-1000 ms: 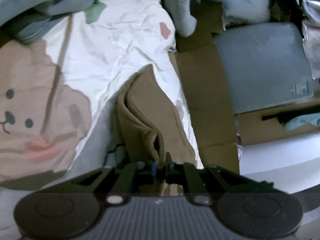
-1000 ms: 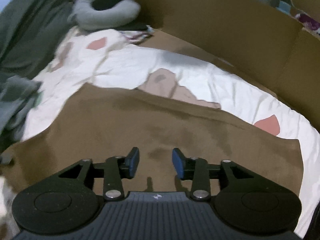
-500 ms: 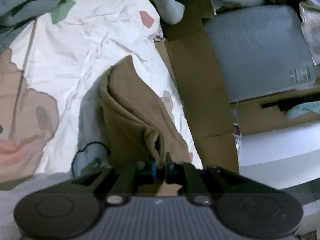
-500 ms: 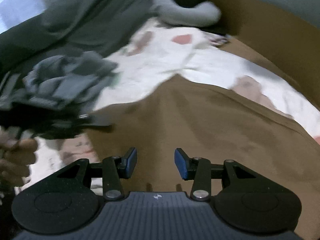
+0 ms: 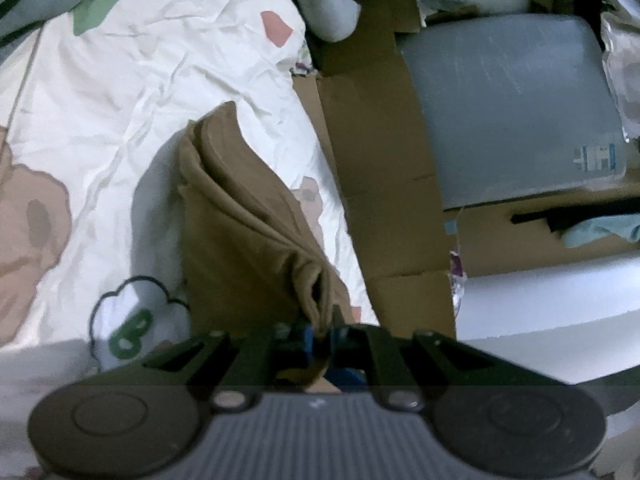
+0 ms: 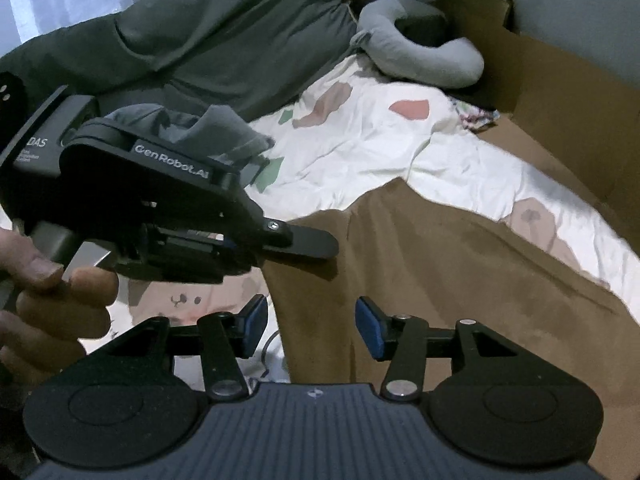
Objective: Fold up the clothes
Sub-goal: 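Lower the open right gripper to the shirt edge near the left gripper, then close the right gripper on the shirt edge while the left gripper opens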
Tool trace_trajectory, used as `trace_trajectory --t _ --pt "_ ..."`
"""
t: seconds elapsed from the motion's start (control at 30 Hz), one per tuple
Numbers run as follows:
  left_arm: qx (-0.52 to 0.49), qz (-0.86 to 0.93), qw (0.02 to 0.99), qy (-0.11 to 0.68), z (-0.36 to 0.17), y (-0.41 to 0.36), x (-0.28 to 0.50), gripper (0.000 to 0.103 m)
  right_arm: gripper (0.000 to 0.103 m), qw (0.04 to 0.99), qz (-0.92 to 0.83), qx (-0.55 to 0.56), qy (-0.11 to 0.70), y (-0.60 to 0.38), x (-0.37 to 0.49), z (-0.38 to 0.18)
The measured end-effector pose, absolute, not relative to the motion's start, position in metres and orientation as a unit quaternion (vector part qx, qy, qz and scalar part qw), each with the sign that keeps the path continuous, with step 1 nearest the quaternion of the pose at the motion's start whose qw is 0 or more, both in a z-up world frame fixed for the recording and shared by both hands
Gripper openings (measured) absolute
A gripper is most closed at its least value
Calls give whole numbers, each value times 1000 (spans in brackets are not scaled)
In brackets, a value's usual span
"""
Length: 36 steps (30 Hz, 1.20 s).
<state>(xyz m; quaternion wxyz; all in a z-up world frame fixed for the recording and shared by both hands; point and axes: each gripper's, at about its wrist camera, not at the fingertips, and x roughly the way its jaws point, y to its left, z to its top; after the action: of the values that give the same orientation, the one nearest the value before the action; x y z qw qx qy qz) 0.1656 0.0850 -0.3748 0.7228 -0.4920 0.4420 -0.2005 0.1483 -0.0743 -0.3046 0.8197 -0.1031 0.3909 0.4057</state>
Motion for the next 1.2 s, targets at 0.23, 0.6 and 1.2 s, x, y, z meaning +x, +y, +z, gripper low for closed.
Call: trace_trajectory --t 0.23,0.6,1.2 --pt "-504 -201 716 440 -374 81 167 8 55 834 371 -135 386 -51 152 -307" --pt "-513 -203 706 444 -375 76 165 8 30 838 336 -196 383 -28 145 -320" --pt "-575 -184 697 387 -377 123 171 75 5 844 331 -170 386 -47 158 -324"
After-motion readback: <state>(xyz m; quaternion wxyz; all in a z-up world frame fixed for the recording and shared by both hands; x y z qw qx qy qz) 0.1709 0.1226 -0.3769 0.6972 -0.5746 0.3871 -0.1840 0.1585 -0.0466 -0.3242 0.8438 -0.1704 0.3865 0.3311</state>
